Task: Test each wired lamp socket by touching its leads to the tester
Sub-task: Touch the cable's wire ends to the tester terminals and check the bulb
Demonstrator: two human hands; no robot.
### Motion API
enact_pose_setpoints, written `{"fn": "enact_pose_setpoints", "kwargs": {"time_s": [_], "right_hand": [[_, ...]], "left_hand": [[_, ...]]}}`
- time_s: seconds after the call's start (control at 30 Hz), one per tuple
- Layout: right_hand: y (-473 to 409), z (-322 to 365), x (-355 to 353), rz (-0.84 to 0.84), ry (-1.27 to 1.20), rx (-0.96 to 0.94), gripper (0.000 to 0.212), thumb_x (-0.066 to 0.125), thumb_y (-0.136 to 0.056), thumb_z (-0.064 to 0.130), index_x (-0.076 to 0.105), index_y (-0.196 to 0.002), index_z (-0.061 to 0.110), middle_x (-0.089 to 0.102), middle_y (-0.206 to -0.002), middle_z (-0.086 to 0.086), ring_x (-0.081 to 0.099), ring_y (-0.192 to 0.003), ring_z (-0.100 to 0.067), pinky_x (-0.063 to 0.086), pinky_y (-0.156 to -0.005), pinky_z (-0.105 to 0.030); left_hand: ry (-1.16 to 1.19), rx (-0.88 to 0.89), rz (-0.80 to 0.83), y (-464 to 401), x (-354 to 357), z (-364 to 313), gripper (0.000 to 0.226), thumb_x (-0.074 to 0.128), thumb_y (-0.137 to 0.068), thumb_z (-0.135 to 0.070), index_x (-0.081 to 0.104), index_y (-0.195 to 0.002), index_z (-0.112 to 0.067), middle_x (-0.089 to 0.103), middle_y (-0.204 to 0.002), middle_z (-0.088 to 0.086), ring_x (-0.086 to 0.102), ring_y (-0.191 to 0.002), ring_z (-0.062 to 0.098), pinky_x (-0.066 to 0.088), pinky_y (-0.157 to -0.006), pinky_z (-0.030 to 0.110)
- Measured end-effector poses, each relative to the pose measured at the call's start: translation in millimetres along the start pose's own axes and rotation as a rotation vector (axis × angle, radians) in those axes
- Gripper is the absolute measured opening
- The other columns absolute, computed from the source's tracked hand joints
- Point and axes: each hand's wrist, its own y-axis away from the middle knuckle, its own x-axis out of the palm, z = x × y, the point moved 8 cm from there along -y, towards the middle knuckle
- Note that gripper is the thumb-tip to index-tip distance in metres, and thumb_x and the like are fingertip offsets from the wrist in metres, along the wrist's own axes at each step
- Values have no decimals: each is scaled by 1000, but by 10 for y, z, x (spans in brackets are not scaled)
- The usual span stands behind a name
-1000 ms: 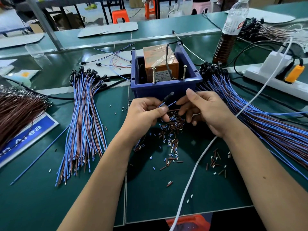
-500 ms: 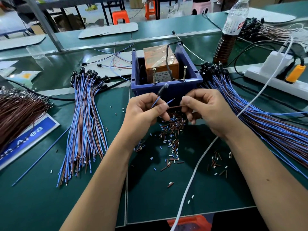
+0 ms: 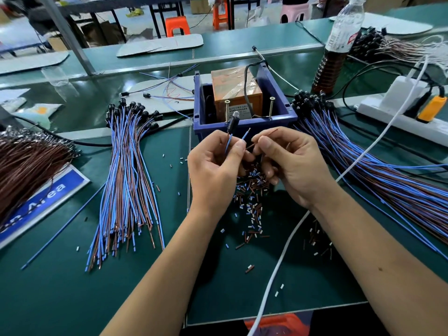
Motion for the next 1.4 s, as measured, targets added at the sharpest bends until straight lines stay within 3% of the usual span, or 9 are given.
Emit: {"fn": "enact_pose_setpoints", "kwargs": {"time_s": [0.07,0.13,0.3,0.43,0.67,0.83,0.97,1.1,1.4], "right_hand": [[2,61,11,25,-1,-32,10,64,-100,19,70,-98,11,71,-94,-21,54,-48,-19,40,-40,-24],[3,104,26,41,-4,-59,12,57,-105,16,62,-97,9,73,-103,-23,55,-46,-21,42,-40,-25],[10,223,-178,-198,191,-200,5,63,-103,9,67,-101,9,72,-78,-8,51,-46,-16,39,-41,-23],[116,404,-336,-481,545,-384,3,70,-99,15,72,-100,16,72,-72,4,66,-61,-8,49,-61,-21],[208,536,-251,-614,813,-520,12,68,-98,16,79,-99,13,70,-76,8,65,-65,-6,54,-63,-26],[183,576,-168,-618,848,-545,15,68,-98,13,81,-105,10,70,-82,13,62,-68,6,49,-68,-13],[196,596,-109,-577,865,-569,15,67,-99,10,81,-106,8,73,-85,11,65,-70,3,49,-68,-13],[211,616,-87,-546,859,-577,16,65,-100,8,80,-106,8,71,-82,10,68,-69,-3,52,-65,-19],[215,602,-89,-529,864,-574,17,64,-102,8,79,-108,7,71,-79,7,70,-65,-12,56,-60,-30]], "left_hand": [[-134,131,-111,23,-82,-94,19,67,-97,-11,65,-78,-14,73,-71,1,71,-64,22,59,-62,43],[-259,211,-242,50,-177,-157,18,68,-98,-17,67,-80,-17,74,-73,-4,72,-67,19,59,-64,44],[-281,165,-413,23,-349,-120,21,67,-100,-21,69,-80,-14,75,-73,-8,64,-54,14,51,-54,33],[-228,105,-418,11,-349,-87,14,68,-99,-18,68,-85,-20,75,-70,-9,70,-66,12,52,-67,27],[-144,108,-379,-26,-293,-85,11,69,-97,-16,66,-94,-26,76,-72,-4,69,-63,11,45,-62,26],[-123,102,-388,-66,-275,-67,12,70,-97,-15,70,-91,-26,77,-73,-4,74,-71,19,55,-71,30],[-145,113,-371,-59,-249,-69,16,69,-98,-19,69,-89,-32,77,-73,-5,69,-65,25,49,-64,31],[-139,101,-350,-48,-231,-57,12,67,-99,-18,70,-92,-27,77,-74,-4,61,-56,11,45,-61,26],[-117,95,-343,-39,-218,-71,6,68,-99,-13,72,-96,-17,76,-73,-2,73,-70,16,51,-72,22]]}}
